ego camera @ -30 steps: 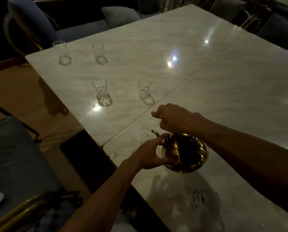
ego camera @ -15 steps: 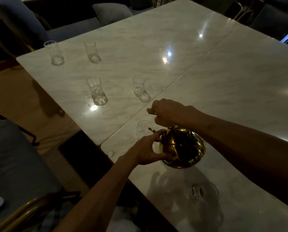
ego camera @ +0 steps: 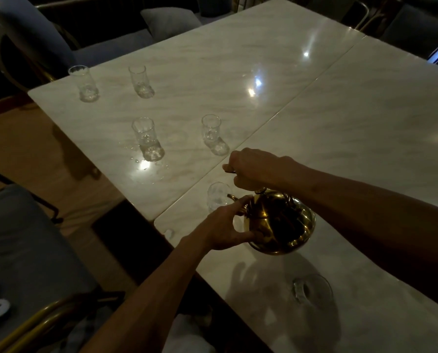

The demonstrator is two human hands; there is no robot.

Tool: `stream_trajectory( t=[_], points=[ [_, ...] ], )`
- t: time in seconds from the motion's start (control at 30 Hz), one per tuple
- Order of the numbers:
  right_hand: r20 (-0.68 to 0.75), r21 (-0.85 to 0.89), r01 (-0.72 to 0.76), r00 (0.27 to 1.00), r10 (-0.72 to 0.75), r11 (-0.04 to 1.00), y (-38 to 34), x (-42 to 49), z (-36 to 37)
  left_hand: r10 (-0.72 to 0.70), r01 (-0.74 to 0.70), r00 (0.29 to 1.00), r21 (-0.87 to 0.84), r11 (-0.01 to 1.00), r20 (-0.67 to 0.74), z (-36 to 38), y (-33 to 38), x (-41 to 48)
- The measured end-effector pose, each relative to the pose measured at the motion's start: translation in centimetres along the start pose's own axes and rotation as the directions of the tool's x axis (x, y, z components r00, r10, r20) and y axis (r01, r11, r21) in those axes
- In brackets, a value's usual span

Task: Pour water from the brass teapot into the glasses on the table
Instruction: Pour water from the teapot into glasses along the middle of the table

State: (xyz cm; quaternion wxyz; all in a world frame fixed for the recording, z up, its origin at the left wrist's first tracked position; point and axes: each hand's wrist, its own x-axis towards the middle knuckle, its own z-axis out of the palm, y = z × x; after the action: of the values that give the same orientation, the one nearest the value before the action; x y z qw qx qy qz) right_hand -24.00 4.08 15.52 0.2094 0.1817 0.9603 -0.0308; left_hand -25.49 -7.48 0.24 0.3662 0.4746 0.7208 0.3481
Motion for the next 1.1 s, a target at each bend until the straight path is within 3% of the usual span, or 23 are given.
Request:
stream_trajectory(
  t=[0.83,1.1],
  points=[
    [-0.031,0.02,0.017,0.999,-0.016,1.0,0.9,-0.2,0.6,-0.001,0.003,1.0,0.055,0.998,-0.025,0.8,1.2,-0.2],
    [-0.078,0.018,0.088,0.993,-0.086,0.996,1.7,-1.2,1.5,-0.02,0.024,0.999,0.094,0.995,-0.046,1.3,1.6,-0.9]
  ],
)
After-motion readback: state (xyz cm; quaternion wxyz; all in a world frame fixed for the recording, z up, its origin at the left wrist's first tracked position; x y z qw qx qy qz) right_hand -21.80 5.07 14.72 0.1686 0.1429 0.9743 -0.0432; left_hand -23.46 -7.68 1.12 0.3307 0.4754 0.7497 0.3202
